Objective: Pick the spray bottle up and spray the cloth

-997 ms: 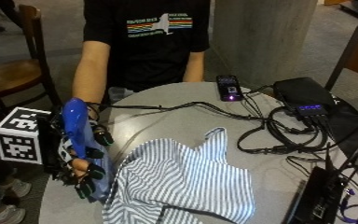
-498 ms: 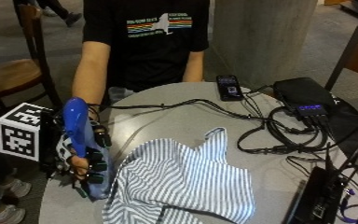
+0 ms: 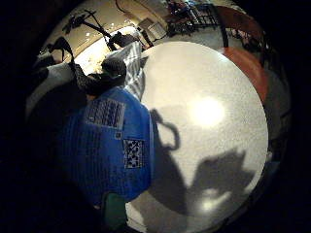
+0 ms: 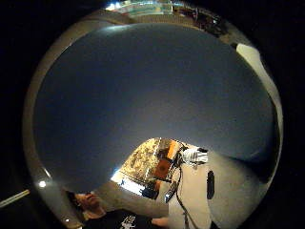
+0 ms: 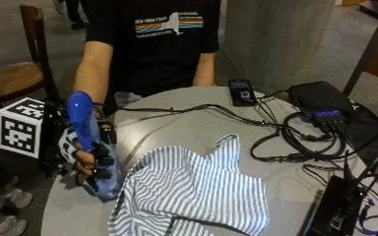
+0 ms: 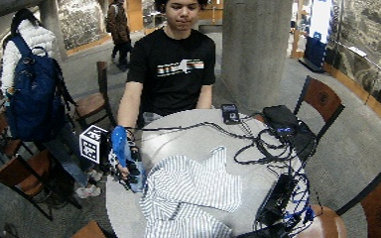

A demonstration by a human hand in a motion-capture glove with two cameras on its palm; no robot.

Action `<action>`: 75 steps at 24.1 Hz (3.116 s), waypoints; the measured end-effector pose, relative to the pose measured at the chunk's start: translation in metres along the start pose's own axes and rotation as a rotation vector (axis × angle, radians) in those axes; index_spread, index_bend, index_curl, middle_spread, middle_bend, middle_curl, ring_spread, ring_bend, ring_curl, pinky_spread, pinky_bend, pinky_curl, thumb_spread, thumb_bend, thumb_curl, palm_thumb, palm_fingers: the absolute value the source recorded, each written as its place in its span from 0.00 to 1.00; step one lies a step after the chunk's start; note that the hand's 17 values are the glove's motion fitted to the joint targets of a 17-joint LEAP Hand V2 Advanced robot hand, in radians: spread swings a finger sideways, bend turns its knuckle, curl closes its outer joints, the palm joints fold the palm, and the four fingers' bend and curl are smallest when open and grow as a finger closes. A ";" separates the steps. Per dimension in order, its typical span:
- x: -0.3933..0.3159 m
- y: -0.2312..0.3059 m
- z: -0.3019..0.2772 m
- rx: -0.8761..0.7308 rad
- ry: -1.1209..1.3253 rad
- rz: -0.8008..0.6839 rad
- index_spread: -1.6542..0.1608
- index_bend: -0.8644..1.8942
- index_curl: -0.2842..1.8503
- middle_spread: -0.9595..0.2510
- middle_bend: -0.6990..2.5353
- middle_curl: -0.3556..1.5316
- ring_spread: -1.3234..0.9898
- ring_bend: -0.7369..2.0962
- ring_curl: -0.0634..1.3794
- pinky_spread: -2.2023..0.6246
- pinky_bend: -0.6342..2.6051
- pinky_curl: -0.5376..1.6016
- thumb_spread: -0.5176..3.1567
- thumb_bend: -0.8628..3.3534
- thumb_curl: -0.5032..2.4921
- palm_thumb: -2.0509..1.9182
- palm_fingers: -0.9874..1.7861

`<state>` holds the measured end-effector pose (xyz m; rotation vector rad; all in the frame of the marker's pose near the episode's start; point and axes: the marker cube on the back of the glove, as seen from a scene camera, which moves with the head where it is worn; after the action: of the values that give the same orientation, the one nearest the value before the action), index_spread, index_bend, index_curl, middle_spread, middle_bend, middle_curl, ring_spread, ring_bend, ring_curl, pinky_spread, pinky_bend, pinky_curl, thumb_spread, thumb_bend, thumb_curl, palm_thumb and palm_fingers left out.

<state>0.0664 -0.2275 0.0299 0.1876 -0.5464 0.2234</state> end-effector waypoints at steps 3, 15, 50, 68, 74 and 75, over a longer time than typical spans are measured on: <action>-0.025 0.005 -0.005 -0.049 -0.012 -0.011 0.82 0.42 0.35 0.75 0.35 0.41 0.54 0.40 0.29 0.87 0.31 0.37 0.29 0.20 0.37 0.78 0.78; -0.084 0.028 0.011 -0.364 0.103 0.118 0.82 0.42 0.37 0.75 0.34 0.43 0.54 0.39 0.30 0.86 0.32 0.39 0.28 0.20 0.39 0.78 0.79; -0.076 0.020 0.036 -0.675 0.430 0.416 0.82 0.40 0.40 0.76 0.33 0.45 0.55 0.39 0.31 0.84 0.32 0.40 0.29 0.20 0.40 0.76 0.80; -0.108 0.043 0.039 -0.445 0.143 0.180 0.82 0.40 0.41 0.75 0.33 0.45 0.55 0.39 0.32 0.84 0.32 0.40 0.28 0.20 0.41 0.76 0.80; -0.159 0.090 0.083 -0.383 -0.048 -0.146 0.82 0.40 0.41 0.75 0.33 0.45 0.55 0.39 0.32 0.83 0.32 0.40 0.28 0.20 0.41 0.76 0.80; -0.164 0.099 0.095 -0.385 -0.077 -0.208 0.82 0.40 0.41 0.75 0.33 0.45 0.55 0.39 0.32 0.83 0.32 0.40 0.28 0.20 0.41 0.76 0.80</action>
<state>-0.1419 -0.1812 0.0339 -0.1217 -0.6312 -0.0935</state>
